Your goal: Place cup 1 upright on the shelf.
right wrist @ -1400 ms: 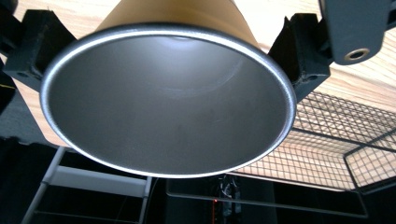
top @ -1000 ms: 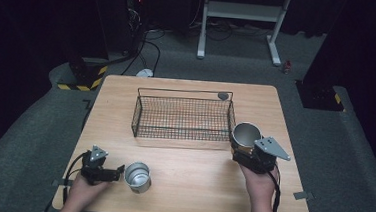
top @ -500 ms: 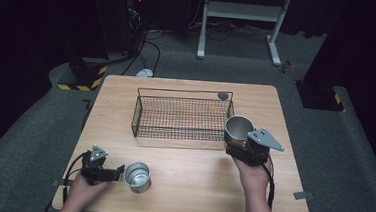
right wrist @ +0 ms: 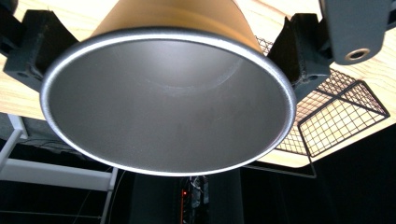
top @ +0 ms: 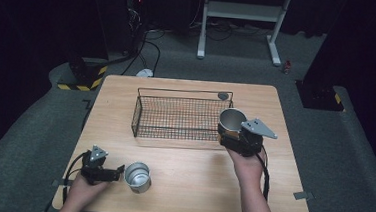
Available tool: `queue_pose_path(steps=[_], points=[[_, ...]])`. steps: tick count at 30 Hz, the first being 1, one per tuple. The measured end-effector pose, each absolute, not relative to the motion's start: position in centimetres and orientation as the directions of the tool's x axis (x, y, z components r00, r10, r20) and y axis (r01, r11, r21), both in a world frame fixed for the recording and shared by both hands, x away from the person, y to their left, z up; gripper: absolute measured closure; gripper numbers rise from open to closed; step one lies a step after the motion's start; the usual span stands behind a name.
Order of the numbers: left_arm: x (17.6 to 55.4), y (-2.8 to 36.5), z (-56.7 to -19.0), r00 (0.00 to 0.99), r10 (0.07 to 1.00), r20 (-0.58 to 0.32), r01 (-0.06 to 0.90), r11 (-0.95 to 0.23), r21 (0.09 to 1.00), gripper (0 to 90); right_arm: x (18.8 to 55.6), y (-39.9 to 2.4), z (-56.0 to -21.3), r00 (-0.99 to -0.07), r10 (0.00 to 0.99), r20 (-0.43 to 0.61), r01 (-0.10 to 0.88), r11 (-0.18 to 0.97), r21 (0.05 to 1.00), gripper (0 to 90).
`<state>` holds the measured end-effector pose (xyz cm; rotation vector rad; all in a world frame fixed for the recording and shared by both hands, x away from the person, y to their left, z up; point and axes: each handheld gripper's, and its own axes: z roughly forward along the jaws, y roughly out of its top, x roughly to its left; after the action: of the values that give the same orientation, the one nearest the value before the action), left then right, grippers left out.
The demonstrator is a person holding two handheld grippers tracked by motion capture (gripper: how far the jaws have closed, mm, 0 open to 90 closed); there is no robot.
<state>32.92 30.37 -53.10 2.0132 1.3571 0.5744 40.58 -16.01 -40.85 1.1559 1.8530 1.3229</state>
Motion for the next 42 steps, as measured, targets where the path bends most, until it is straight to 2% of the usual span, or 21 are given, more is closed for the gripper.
queue_pose_path(steps=[23, 42], points=[[33.0, 30.4, -53.1, 0.374, 0.927, 0.004, 0.649, -0.265, 0.713, 1.9, 45.4, -11.6, -39.8, -0.492, 0.871, 0.003, 0.32, 0.177, 0.931, 13.8], [33.0, 30.4, -53.1, 0.375, 0.927, 0.007, 0.648, -0.268, 0.713, 1.9, 49.4, -8.9, -40.4, -0.475, 0.88, -0.008, 0.36, 0.203, 0.911, 13.8]])
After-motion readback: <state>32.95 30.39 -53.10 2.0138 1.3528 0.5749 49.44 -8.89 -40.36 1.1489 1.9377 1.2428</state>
